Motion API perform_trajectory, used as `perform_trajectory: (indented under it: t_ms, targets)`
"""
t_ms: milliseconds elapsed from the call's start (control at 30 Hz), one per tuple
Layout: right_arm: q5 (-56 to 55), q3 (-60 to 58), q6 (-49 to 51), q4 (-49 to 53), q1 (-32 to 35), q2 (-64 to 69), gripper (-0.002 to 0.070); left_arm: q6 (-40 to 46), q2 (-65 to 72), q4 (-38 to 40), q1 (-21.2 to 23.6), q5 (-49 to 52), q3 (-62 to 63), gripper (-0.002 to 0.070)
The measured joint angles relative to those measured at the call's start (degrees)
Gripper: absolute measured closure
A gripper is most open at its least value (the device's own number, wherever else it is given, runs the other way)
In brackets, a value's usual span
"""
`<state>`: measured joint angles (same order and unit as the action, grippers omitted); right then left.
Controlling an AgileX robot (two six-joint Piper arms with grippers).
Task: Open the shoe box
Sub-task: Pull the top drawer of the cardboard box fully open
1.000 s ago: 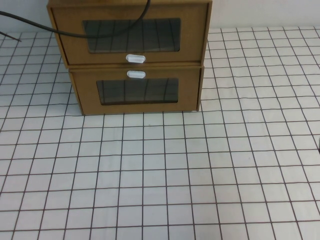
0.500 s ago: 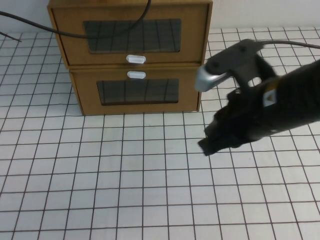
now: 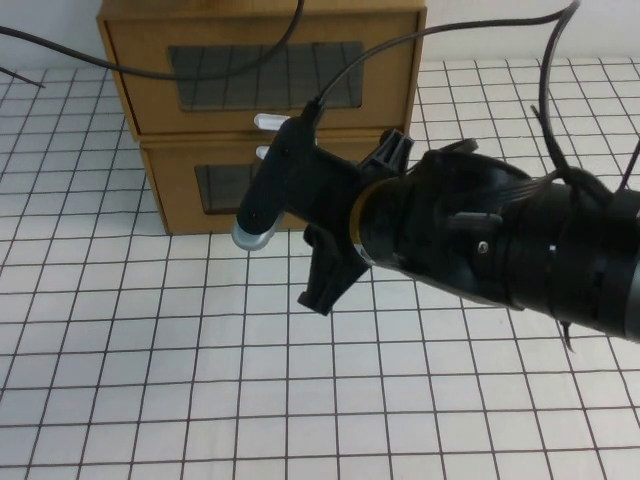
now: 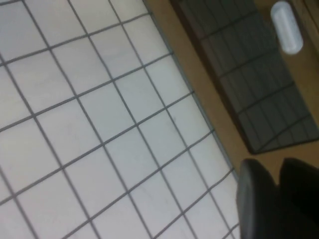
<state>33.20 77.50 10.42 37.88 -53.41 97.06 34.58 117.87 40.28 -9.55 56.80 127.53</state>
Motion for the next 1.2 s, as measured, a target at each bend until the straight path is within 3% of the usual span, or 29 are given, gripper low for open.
perform_trajectory:
  t_ms: [167, 233, 667, 1200]
  targets:
    - [-3.44, 1.79, 2.86, 6.47, -0.09, 2.60, 0.0419, -0.35, 0.00, 0.10, 0.00, 0.36, 0.05, 0.0677]
    - [-3.82, 3.38, 4.81, 9.72, -0.09, 3.82, 0.0393, -0.35, 0.00, 0.11, 0.00, 0.41, 0.05, 0.0677]
    - [-4.86, 16.12, 7.51, 26.89, 0.42, 16.64, 0.0441, -0.35, 0.00, 0.11, 0.00, 1.11, 0.27, 0.0677]
    - [-8.99, 19.55, 7.63, 31.13, 4.18, 19.64, 0.0442, -0.35, 0.00, 0.11, 0.00, 1.66, 0.40, 0.0677]
